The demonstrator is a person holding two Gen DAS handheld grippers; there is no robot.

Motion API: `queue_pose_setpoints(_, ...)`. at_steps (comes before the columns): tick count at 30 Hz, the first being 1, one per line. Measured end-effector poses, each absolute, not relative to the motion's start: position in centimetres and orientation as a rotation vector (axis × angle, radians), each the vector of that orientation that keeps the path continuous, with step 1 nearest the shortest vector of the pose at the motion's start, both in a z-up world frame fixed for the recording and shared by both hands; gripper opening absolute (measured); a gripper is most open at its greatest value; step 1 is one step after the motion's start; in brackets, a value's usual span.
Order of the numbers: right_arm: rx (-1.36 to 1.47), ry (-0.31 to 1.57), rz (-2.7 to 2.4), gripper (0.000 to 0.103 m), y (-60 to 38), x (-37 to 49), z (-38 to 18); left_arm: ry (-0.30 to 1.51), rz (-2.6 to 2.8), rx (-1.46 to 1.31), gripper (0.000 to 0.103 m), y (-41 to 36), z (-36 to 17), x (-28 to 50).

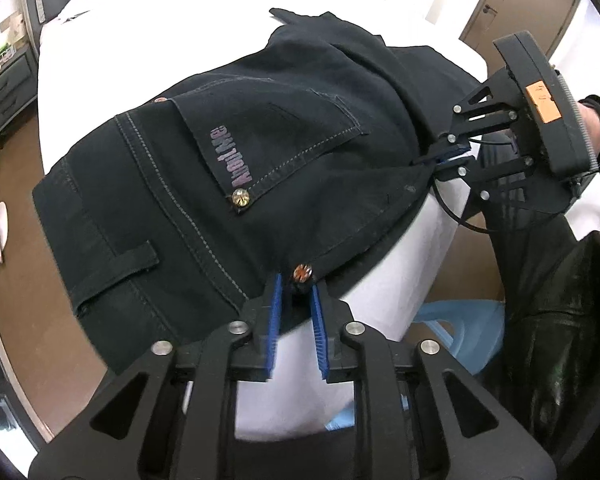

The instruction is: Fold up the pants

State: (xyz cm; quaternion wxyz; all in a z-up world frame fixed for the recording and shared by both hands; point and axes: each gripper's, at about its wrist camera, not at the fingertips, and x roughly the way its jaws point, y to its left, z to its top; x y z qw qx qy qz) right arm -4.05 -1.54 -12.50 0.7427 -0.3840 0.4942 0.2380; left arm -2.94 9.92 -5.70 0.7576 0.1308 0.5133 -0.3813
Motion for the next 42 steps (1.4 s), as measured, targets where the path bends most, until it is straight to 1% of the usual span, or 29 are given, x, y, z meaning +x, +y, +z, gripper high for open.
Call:
queue_pose_setpoints(4,-0.807,1.082,0.497,0.008,-1.5,-4.6,-12.5,1.132,-0.802,0.304,0.018,11.4,-3.9,-3.3)
queue_pose_setpoints(7,-0.791,1.081,0.469,0.008,-1.4,-4.5,-12.4,1.102,-0.76,0.295,0.018,12.2,-2.4,-3.3)
queue_pose_setpoints(10,-0.758,1.081,0.436,0.008,-1.3,-4.6,-12.5,1.045,-0.746,0.216,0.018,11.0,-0.9,-2.6)
queue_pose_setpoints(12,-0.743,1.08,0.422,0.008,-1.1,-4.8,-12.5,1.01,-0.759,0.125,0.018,8.9,-0.6,-1.5)
queue_pose_setpoints(14,-0.72,1.076,0.406,0.009,-1.3,-4.8,-12.3,1.001,-0.762,0.053,0.018,6.0,-1.4,-0.2)
queue_pose_setpoints(16,-0.688,1.072,0.391,0.009,-1.9,-4.7,-12.1,1.031,-0.748,0.009,0.018,3.6,-3.3,1.0)
queue_pose_setpoints(18,-0.618,1.077,0.38,0.01,-2.5,-4.7,-11.6,1.135,-0.697,-0.018,0.018,1.4,-6.9,2.2)
queue_pose_setpoints(19,-0.572,1.084,0.375,0.015,-3.0,-4.6,-11.1,1.155,-0.669,-0.015,0.017,0.8,-8.4,2.2)
queue_pose_setpoints(20,-0.5,1.097,0.38,0.028,-3.9,-4.6,-10.4,1.119,-0.663,-0.048,0.017,1.0,-8.5,2.0)
queue_pose_setpoints(21,-0.422,1.106,0.398,0.038,-4.8,-4.4,-9.6,1.119,-0.663,-0.074,0.017,1.2,-8.6,2.0)
queue_pose_setpoints(22,-0.281,1.105,0.43,0.06,-6.5,-4.2,-8.1,1.124,-0.668,-0.104,0.017,1.5,-8.6,2.1)
queue_pose_setpoints(23,-0.163,1.088,0.436,0.07,-8.2,-3.8,-6.8,1.129,-0.676,-0.13,0.017,1.8,-8.7,2.3)
queue_pose_setpoints(25,-0.023,1.052,0.38,0.075,-11.3,-2.0,-4.6,1.131,-0.687,-0.144,0.017,1.8,-8.9,2.5)
queue_pose_setpoints(28,0.116,1.001,0.235,0.075,-16.2,2.7,-2.1,1.137,-0.68,-0.14,0.017,1.6,-9.1,2.7)
queue_pose_setpoints(31,0.183,1.002,0.048,0.08,-20.4,9.8,-1.7,1.133,-0.674,-0.146,0.017,1.8,-9.7,2.6)
queue_pose_setpoints(34,0.214,1.048,-0.094,0.08,-22.7,16.8,-3.9,1.13,-0.673,-0.146,0.017,2.5,-9.9,2.2)
queue_pose_setpoints(37,0.177,1.104,-0.226,0.08,-23.0,22.3,-7.1,1.127,-0.671,-0.143,0.017,2.8,-10.0,2.0)
queue_pose_setpoints(42,0.19,1.229,-0.312,0.08,-22.8,27.0,-12.8,1.137,-0.681,-0.16,0.017,3.0,-10.2,2.2)
